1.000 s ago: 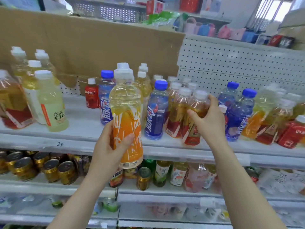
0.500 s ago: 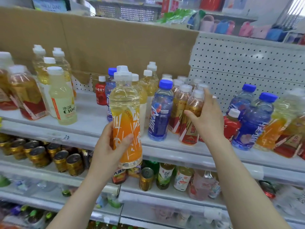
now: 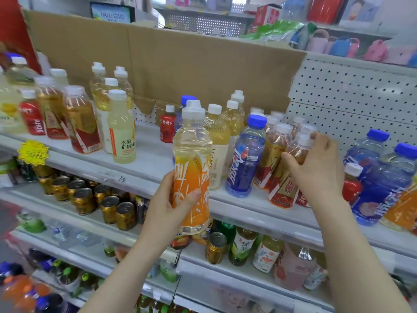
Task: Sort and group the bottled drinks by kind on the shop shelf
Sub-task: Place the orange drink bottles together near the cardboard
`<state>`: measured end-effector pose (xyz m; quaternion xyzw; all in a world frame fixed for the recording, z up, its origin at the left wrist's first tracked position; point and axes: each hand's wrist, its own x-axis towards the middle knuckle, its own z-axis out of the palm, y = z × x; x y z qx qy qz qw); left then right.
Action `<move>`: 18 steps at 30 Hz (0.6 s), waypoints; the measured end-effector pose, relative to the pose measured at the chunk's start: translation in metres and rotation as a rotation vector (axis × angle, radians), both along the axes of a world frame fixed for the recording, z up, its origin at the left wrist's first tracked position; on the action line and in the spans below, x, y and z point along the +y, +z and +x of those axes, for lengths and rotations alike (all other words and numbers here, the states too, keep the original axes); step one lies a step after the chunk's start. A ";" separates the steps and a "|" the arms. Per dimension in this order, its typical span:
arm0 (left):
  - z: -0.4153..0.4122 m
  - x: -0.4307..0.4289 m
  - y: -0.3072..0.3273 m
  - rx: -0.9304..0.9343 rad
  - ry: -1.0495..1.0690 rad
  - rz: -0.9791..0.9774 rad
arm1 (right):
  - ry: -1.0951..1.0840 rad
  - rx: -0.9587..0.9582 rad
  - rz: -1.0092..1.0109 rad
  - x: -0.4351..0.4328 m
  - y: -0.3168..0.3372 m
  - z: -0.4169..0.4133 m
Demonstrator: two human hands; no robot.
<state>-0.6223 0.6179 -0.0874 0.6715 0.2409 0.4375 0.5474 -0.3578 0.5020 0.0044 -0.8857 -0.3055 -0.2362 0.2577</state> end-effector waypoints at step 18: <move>-0.185 0.121 -0.022 0.160 0.138 0.062 | 1.020 0.519 0.093 0.210 -0.008 -0.297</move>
